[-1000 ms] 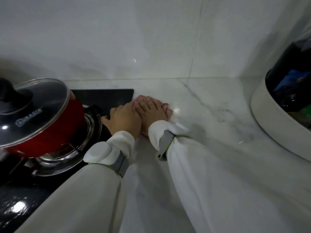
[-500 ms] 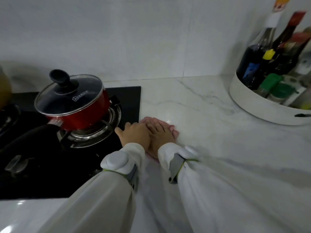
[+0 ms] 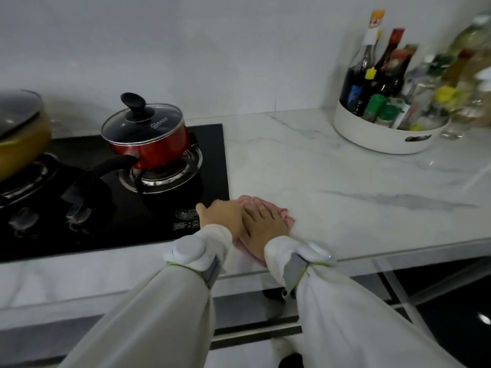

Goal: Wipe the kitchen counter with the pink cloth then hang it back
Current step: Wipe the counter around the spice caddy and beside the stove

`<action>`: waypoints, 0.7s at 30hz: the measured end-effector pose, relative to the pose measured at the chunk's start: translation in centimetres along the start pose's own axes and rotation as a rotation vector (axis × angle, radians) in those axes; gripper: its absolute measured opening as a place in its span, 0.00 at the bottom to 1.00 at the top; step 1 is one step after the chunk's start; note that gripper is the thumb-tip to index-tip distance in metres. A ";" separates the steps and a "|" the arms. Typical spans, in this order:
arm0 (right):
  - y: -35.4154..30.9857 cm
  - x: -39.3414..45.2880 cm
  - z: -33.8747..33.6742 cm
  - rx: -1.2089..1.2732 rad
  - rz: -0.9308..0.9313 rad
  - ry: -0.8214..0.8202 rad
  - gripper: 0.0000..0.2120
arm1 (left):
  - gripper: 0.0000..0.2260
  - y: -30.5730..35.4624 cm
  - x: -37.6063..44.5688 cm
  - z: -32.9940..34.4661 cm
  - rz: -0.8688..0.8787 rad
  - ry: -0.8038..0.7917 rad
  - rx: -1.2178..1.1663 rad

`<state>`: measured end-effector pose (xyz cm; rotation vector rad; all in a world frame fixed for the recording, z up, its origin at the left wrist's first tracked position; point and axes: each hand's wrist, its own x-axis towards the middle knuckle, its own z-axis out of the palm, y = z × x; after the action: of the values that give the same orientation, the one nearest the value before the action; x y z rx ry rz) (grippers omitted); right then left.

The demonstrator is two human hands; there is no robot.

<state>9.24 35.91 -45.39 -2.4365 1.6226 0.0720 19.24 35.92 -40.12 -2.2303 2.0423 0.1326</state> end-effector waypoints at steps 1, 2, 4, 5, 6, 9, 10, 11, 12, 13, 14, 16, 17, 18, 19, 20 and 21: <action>-0.3 -0.8 0.1 -0.013 0.006 -0.007 0.27 | 0.10 -0.1 -0.6 -0.2 -0.001 -0.015 -0.021; -0.4 -1.1 0.2 -0.026 0.010 -0.010 0.27 | 0.09 0.0 -0.7 -0.3 -0.009 -0.037 -0.038; -1.1 -2.3 0.3 -0.056 0.016 -0.021 0.28 | 0.11 0.1 -1.5 -0.8 -0.033 -0.109 -0.041; -1.5 -3.0 0.4 -0.049 0.015 -0.020 0.28 | 0.12 0.1 -2.1 -1.2 -0.042 -0.142 -0.029; -2.0 -3.6 0.5 -0.033 0.021 -0.021 0.28 | 0.12 0.0 -2.4 -1.4 -0.047 -0.167 -0.007; -3.4 -4.6 0.7 0.071 0.035 -0.014 0.27 | 0.11 -0.5 -3.2 -1.9 -0.086 -0.239 0.077; -3.5 -4.7 0.4 0.111 0.029 0.014 0.26 | 0.10 -0.7 -3.4 -2.0 -0.107 -0.257 0.081; -3.5 -4.8 0.0 0.183 0.040 0.046 0.23 | 0.12 -0.8 -3.5 -2.1 -0.141 -0.260 0.080; -3.2 -4.7 -0.5 0.298 0.079 0.083 0.20 | 0.13 -0.6 -3.6 -2.2 -0.171 -0.237 0.078; -2.8 -5.0 -0.9 0.434 0.130 0.117 0.19 | 0.14 -0.1 -4.0 -2.1 -0.181 -0.181 0.064; -2.2 -5.3 -1.1 0.529 0.158 0.166 0.18 | 0.15 0.7 -4.4 -1.4 -0.162 -0.086 0.031; -0.6 -6.0 -0.8 0.493 0.138 0.349 0.16 | 0.16 2.9 -5.5 0.3 -0.080 0.071 -0.105; 0.4 -6.3 -0.1 0.405 0.141 0.436 0.16 | 0.19 3.9 -6.3 1.4 -0.052 0.078 -0.191; 1.3 -6.8 0.6 0.303 0.157 0.487 0.15 | 0.23 4.6 -6.8 2.8 -0.041 0.039 -0.255; 2.2 -7.0 1.4 0.221 0.172 0.489 0.16 | 0.29 5.1 -7.2 4.0 -0.044 -0.013 -0.275; 2.9 -7.3 1.9 0.150 0.182 0.477 0.18 | 0.35 5.3 -7.5 5.2 -0.036 -0.039 -0.257; 3.5 -7.3 2.3 0.091 0.174 0.462 0.20 | 0.37 5.2 -7.4 6.0 -0.025 -0.037 -0.226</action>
<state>3.37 41.73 -47.05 -2.3528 1.9655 -0.5639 13.50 43.67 -45.14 -2.3599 2.0714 0.4190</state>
